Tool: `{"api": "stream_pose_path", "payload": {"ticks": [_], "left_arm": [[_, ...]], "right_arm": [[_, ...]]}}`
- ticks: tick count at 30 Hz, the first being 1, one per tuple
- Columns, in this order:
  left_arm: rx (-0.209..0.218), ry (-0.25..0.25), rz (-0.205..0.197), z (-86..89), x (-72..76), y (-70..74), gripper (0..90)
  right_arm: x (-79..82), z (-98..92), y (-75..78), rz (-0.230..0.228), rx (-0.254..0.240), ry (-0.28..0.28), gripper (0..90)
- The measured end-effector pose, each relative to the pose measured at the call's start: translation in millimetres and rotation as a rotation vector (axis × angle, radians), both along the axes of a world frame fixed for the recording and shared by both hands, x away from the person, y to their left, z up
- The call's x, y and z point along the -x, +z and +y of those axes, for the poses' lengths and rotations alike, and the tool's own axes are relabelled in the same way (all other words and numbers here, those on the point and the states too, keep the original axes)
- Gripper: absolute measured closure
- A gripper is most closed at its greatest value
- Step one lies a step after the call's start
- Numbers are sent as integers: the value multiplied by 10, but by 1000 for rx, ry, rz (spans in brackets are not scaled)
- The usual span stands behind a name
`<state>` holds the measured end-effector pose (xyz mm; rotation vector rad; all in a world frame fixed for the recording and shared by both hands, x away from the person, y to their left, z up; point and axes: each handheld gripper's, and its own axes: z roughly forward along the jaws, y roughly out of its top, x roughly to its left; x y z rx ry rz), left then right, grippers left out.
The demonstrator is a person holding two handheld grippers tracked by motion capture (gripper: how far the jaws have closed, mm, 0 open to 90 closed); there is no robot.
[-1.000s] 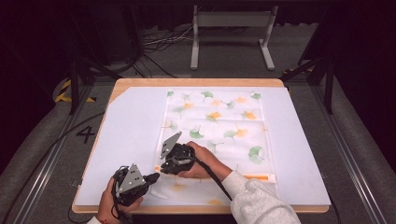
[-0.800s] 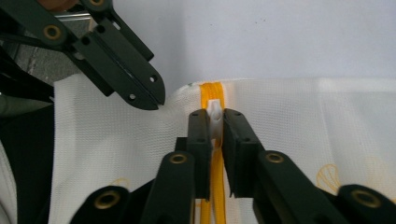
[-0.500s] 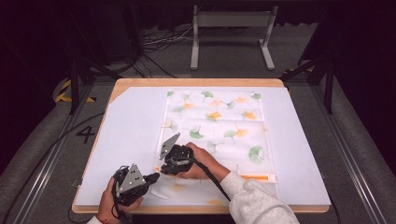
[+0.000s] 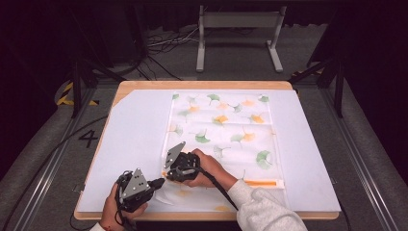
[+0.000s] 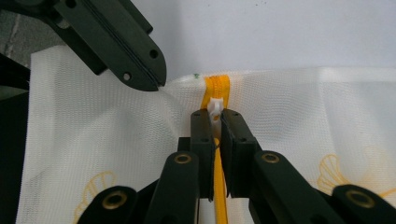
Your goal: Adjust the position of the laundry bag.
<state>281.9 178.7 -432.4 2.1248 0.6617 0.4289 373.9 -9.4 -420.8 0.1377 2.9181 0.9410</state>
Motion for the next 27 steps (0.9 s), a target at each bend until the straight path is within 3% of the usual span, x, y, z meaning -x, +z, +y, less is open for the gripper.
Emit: {"api": "stream_pose_path", "payload": {"ticks": [13,17,20,27], "left_arm": [[18,13,-4,11,-3,12,892],[12,19,-11,11,5,16,893],[11,29,-25,10,14,25,894],[-2,20,-17,8,2,21,895]], "right_arm": [[60,7,-83,-17,24,0,849],[79,2,-67,-37,30,-8,849],[128,10,-37,-87,55,-5,850],[137,-14,-75,-78,48,-7,849]]}}
